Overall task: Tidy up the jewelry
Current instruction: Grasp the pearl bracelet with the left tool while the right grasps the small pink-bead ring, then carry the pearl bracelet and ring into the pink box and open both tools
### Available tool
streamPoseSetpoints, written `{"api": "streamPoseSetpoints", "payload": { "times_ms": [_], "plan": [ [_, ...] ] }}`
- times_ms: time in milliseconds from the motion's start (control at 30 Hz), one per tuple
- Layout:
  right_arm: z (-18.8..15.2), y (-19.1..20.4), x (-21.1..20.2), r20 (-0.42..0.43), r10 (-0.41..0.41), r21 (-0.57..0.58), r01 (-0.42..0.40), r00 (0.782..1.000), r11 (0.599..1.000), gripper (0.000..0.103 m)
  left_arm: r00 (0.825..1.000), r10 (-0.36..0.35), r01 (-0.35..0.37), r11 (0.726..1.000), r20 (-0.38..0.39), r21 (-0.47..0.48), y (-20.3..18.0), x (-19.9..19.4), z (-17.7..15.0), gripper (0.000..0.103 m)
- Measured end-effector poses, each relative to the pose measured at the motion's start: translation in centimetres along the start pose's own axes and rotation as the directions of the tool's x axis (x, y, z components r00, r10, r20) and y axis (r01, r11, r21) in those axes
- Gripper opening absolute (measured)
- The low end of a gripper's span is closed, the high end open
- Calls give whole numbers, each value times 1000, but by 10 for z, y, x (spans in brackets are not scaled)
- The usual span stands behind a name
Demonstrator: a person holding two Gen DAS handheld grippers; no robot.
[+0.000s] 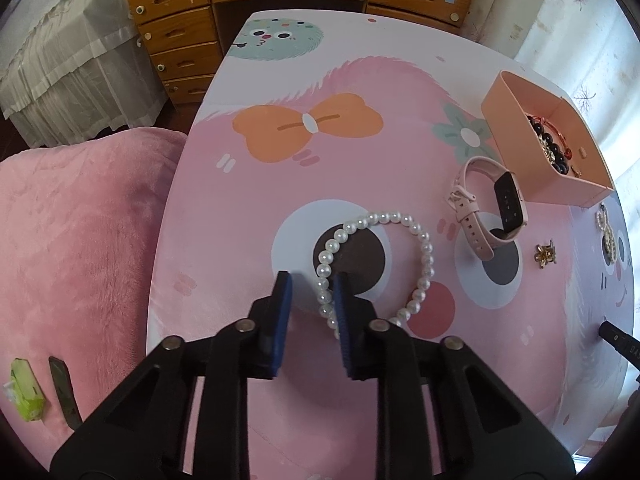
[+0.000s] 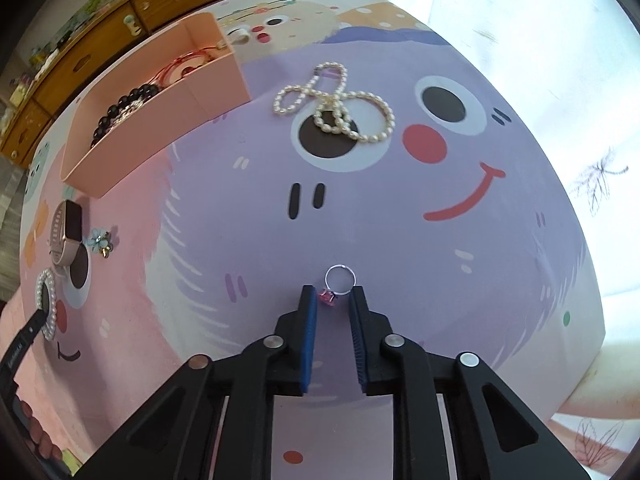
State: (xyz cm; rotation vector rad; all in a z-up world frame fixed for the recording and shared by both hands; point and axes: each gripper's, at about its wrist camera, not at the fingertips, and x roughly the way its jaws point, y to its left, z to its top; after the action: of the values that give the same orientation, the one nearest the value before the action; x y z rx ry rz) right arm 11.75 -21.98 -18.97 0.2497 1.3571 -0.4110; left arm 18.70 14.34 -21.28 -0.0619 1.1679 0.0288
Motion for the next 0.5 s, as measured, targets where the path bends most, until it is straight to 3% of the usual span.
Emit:
{"api": "streamPoseSetpoints", "payload": {
  "times_ms": [133,500],
  "plan": [
    [4,11,-2,0,20,-29,-20,1000,999,10,1000,-15,15,1000,7,-20,4,-1,0,5],
    [-9,52,-10,-23,186,-99,-187,982,977,10,996,-89,91,994,30,-59,2,-4,-1,5]
  ]
}}
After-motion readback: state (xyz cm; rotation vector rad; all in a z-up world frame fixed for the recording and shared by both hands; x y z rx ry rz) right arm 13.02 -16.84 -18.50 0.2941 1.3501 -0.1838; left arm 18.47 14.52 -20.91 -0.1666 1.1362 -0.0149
